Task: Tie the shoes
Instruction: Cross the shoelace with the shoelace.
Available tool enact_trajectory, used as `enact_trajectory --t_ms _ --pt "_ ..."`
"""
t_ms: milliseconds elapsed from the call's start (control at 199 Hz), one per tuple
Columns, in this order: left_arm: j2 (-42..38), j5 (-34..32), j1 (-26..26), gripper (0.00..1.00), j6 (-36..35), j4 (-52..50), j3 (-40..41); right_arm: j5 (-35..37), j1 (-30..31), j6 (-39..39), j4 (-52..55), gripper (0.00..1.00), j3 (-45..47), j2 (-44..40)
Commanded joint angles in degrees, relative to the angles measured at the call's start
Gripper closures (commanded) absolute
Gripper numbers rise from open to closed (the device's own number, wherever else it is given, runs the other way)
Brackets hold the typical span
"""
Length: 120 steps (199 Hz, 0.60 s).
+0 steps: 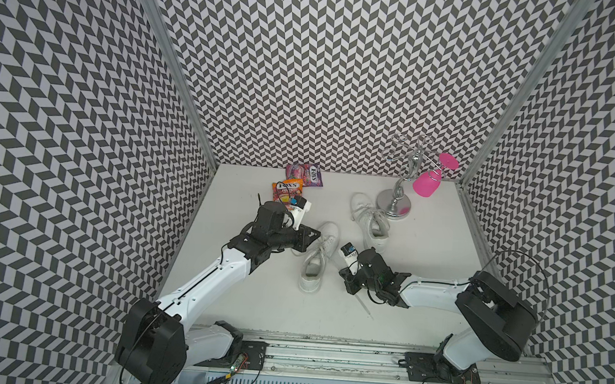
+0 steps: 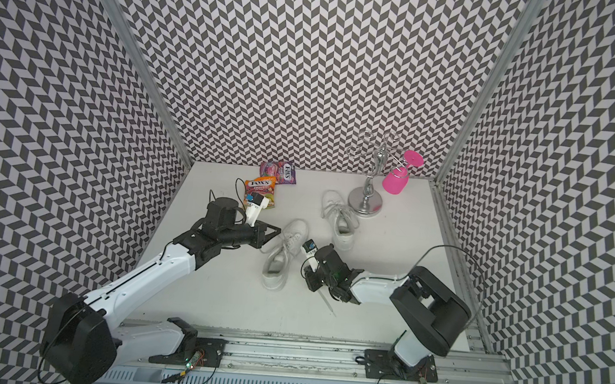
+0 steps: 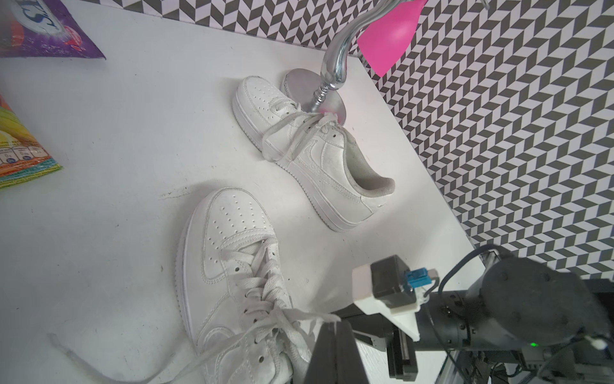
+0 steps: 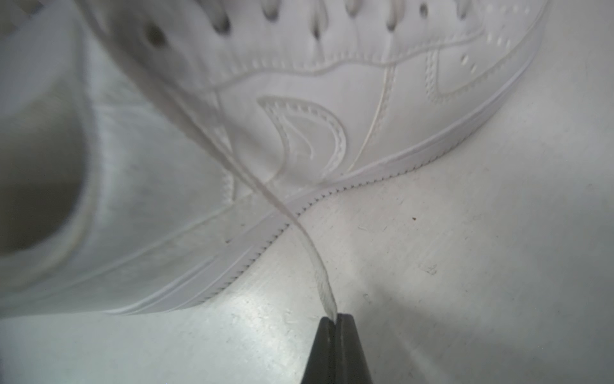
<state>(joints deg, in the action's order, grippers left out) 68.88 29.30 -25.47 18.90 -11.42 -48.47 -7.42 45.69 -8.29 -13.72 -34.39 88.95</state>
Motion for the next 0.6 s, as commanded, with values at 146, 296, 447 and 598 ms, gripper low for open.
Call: enact_trajectory --t_ms 146,296,447,598 --pt "-2.5 1.9 -2.7 0.96 -0.9 -0.2 2.0 -10.9 -4.0 -5.2 -2.0 1.00 -1.9 -8.2" --pt "-3.5 -1.2 -5.7 0.96 0.2 -0.6 3.0 -13.1 -7.0 -7.7 -0.3 1.00 -4.6 -9.4" --pt "-3.2 -3.4 -8.2 0.96 0.5 -1.5 3.2 -14.8 -9.0 -9.0 1.9 1.00 -8.1 -8.4" --pt "-3.1 -3.9 -9.4 0.96 1.0 -1.3 3.9 -15.4 -11.6 -11.3 1.7 1.00 -9.6 -8.3"
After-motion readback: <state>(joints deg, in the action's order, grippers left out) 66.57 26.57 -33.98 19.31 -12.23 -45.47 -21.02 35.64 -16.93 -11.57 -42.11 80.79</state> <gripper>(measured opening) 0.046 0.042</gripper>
